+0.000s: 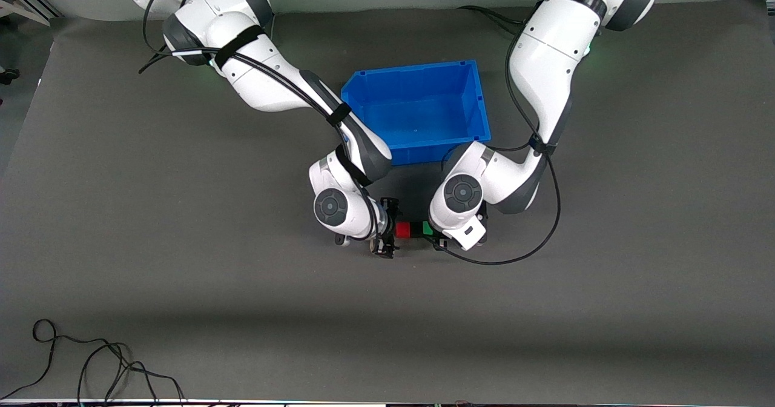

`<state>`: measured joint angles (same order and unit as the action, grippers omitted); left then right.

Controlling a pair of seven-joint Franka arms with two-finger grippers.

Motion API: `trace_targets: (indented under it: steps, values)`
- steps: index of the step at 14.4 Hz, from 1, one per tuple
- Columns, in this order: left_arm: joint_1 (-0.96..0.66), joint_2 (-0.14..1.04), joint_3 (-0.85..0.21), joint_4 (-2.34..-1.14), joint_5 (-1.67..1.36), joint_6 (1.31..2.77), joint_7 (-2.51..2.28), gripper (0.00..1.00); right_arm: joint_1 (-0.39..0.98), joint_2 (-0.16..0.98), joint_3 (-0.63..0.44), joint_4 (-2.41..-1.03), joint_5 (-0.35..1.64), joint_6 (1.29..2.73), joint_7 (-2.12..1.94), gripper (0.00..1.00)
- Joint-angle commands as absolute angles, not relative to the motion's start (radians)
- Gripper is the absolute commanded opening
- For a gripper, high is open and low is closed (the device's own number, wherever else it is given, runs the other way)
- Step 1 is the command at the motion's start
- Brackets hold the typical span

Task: Attach green and red cubes to black cube
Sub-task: 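Press the red and green cubes against the black cube's sides, then open both grippers and lift them away from the cubes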

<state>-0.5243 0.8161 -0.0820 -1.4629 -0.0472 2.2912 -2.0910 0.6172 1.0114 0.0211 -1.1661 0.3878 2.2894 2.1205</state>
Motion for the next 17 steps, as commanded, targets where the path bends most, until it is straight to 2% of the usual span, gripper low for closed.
trace_targets:
  steps: [1,3,5,8,12,17]
  values:
    - [-0.508,0.816,-0.071,-1.41,-0.029,2.263,-2.083,1.0,0.62,0.951,0.008,-1.172,0.376,2.283,2.103,1.0]
    - [-0.467,0.805,-0.071,-1.376,-0.009,2.234,-2.077,1.0,0.609,0.933,0.006,-1.173,0.364,2.283,2.069,1.0]
    - [-0.413,0.798,-0.072,-1.309,0.02,2.13,-2.036,1.0,0.597,0.89,-0.001,-1.193,0.362,2.266,2.071,0.99]
    - [-0.315,0.758,-0.074,-1.238,0.02,1.988,-1.864,1.0,0.594,0.813,-0.05,-1.21,0.362,2.137,2.063,0.99]
    - [-0.2,0.641,-0.072,-1.247,0.018,1.841,-1.547,1.0,0.549,0.714,-0.071,-1.221,0.364,2.014,1.967,1.0]
    - [-0.036,0.499,-0.074,-1.246,0.011,1.599,-1.122,1.0,0.479,0.5,-0.092,-1.27,0.314,1.79,1.809,1.0]
